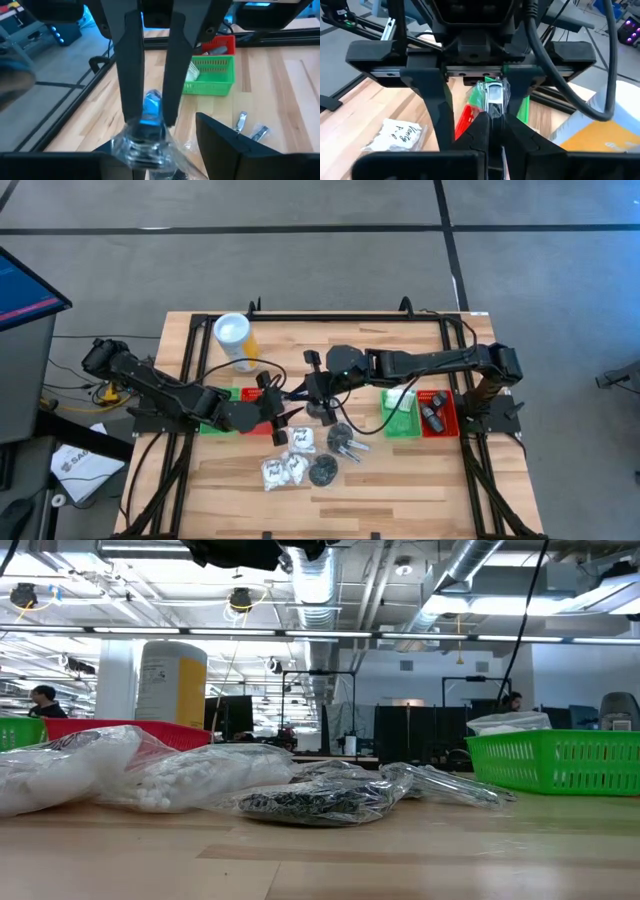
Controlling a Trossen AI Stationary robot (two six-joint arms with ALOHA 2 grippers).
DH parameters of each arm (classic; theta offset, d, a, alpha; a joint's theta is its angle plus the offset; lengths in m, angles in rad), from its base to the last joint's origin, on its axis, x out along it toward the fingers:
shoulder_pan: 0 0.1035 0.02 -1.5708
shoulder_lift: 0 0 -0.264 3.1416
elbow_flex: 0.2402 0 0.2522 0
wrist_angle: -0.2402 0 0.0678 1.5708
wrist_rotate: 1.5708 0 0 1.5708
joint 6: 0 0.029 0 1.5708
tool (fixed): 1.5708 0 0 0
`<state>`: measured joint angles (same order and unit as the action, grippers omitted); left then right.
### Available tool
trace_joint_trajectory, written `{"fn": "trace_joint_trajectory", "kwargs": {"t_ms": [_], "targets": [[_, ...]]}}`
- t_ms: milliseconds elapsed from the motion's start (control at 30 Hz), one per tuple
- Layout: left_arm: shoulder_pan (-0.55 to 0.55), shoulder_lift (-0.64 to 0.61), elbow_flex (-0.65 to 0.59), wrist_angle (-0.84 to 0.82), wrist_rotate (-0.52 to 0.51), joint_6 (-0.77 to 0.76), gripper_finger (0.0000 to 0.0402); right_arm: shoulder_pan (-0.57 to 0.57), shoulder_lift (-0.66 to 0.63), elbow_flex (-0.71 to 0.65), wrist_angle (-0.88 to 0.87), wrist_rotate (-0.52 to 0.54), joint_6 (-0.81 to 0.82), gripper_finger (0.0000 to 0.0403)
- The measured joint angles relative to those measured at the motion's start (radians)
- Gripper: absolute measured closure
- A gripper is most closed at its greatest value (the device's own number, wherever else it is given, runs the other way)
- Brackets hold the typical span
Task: Pick & Place Travel size toiletries
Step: Put the silver nail cutter into the left red bin
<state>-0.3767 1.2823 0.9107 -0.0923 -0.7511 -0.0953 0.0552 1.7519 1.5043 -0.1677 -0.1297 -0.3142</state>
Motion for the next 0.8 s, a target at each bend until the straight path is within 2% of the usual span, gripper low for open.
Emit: {"fn": "trace_joint_trajectory", "kwargs": {"t_ms": [367, 533, 600, 733, 800], "targets": [[0.000, 0.000, 0.002, 0.062, 0.000, 0.084, 0.0256, 0.029, -0.006, 0.000, -0.011, 0.000, 0.000, 0.0381], [0.001, 0.000, 0.002, 0.081, 0.036, 0.091, 0.0259, 0.029, -0.006, 0.000, -0.011, -0.003, 0.000, 0.0381], [0.001, 0.000, 0.002, 0.082, 0.053, 0.087, 0.0269, 0.029, -0.006, 0.000, -0.011, -0.004, 0.000, 0.0381], [0.001, 0.000, 0.002, 0.077, 0.072, 0.079, 0.0317, 0.029, -0.006, 0.000, -0.014, -0.003, 0.000, 0.0383], [0.003, 0.000, 0.002, 0.075, 0.076, 0.075, 0.0324, 0.029, -0.006, 0.000, -0.014, -0.002, -0.001, 0.0387]]}}
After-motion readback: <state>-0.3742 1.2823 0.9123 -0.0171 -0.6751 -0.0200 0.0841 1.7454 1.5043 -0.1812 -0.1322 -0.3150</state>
